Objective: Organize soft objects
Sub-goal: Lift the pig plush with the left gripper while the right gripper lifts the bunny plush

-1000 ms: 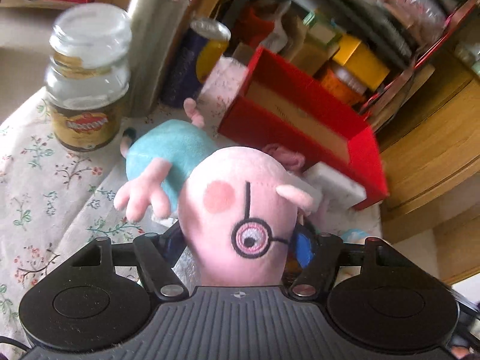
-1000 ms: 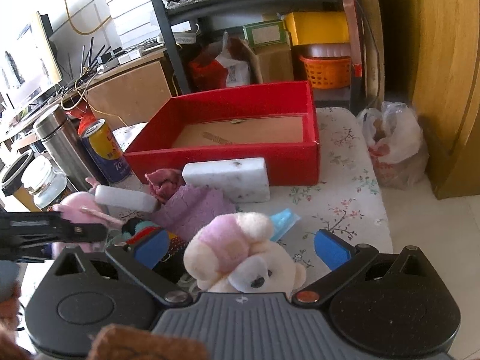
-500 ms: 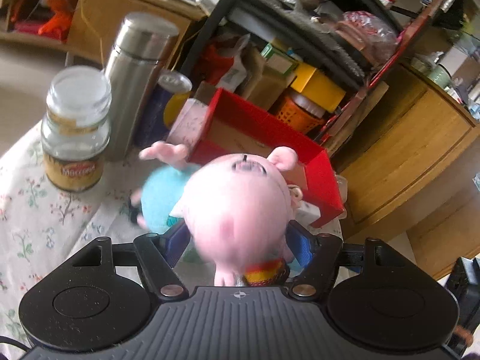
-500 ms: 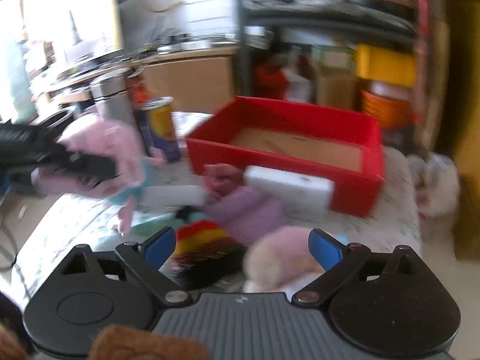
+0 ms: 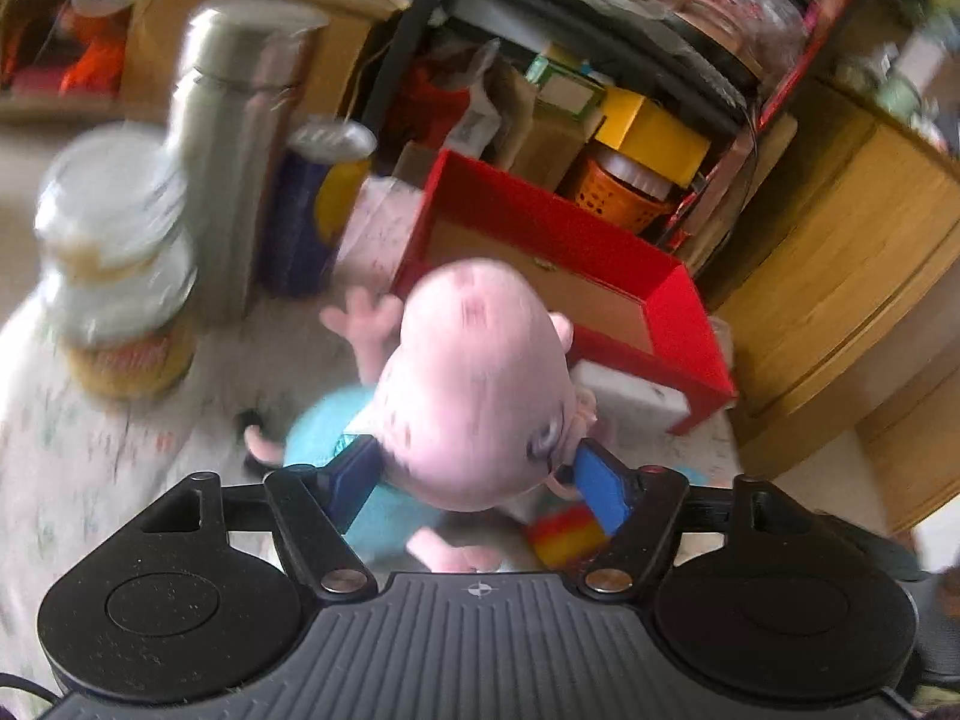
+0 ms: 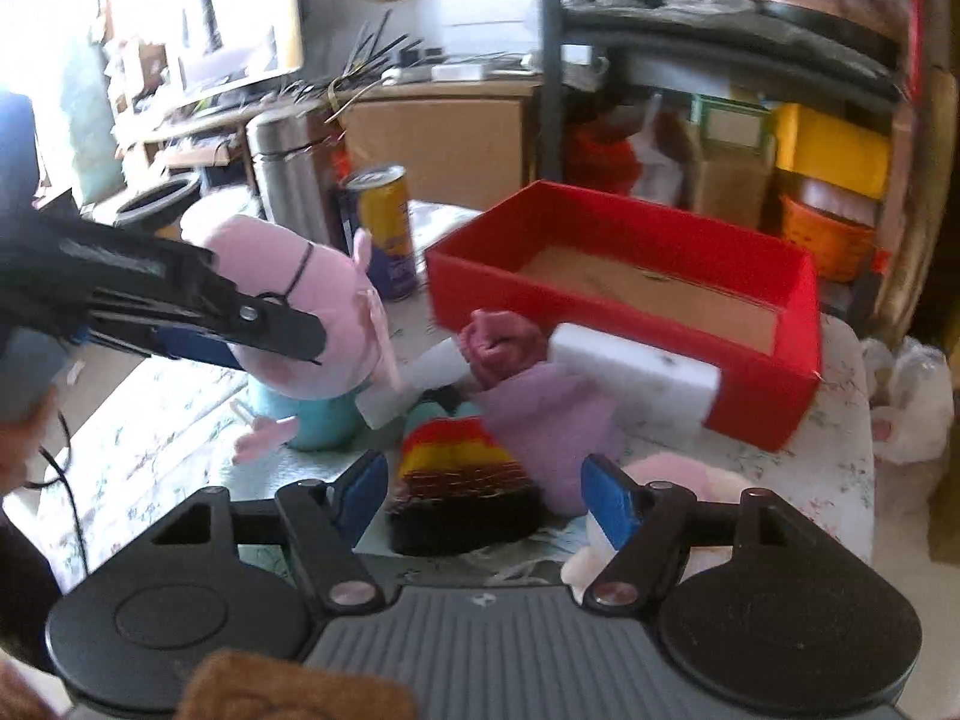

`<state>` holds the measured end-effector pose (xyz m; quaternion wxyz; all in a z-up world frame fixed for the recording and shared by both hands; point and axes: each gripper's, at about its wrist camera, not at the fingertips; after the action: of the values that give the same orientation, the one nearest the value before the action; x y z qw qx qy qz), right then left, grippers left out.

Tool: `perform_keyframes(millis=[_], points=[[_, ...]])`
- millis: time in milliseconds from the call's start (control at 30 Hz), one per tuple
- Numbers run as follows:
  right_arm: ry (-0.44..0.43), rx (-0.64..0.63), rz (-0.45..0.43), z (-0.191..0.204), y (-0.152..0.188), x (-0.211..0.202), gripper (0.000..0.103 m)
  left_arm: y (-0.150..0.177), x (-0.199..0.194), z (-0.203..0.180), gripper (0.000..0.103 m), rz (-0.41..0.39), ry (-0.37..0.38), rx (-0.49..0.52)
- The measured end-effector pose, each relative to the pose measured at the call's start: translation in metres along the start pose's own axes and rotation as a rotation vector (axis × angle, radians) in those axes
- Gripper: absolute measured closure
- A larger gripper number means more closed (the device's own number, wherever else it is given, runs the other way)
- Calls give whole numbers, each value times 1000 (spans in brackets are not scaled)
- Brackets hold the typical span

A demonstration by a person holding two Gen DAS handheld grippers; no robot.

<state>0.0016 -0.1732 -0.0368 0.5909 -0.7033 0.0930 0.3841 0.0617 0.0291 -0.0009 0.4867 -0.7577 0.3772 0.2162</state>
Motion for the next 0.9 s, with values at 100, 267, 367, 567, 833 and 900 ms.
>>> perform_keyframes(millis=[100,267,367,567,833,900], points=[[2,19,-4,-3,-1,1,59,-1,23,-10,20,-24,-118,92],[-14,54,-22,-9,4,-8,59,-16,51,-9,29,-21,-218,158],[-30,100,-23,-14,3,-11,59,-21,58,-8,33,-13,-232,170],[-1,190,-69,-32,2,-26,59,-22,64,-11,40,-3,-290,214],[8,193,-58,-34,3,-26,59,-34,98,-9,33,75,-361,192],[2,202,-58,-37,3,-29,59,-30,105,-10,40,71,-395,220]])
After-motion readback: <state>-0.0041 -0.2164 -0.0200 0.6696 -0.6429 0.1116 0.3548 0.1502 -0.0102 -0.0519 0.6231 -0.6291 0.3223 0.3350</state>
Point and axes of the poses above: each gripper's, at about its wrist camera, not at the fingertips, and x roughly the way its jaws point, z to its left, y to its underside, and after that the axes turned 7 degrees about -x, right-handed
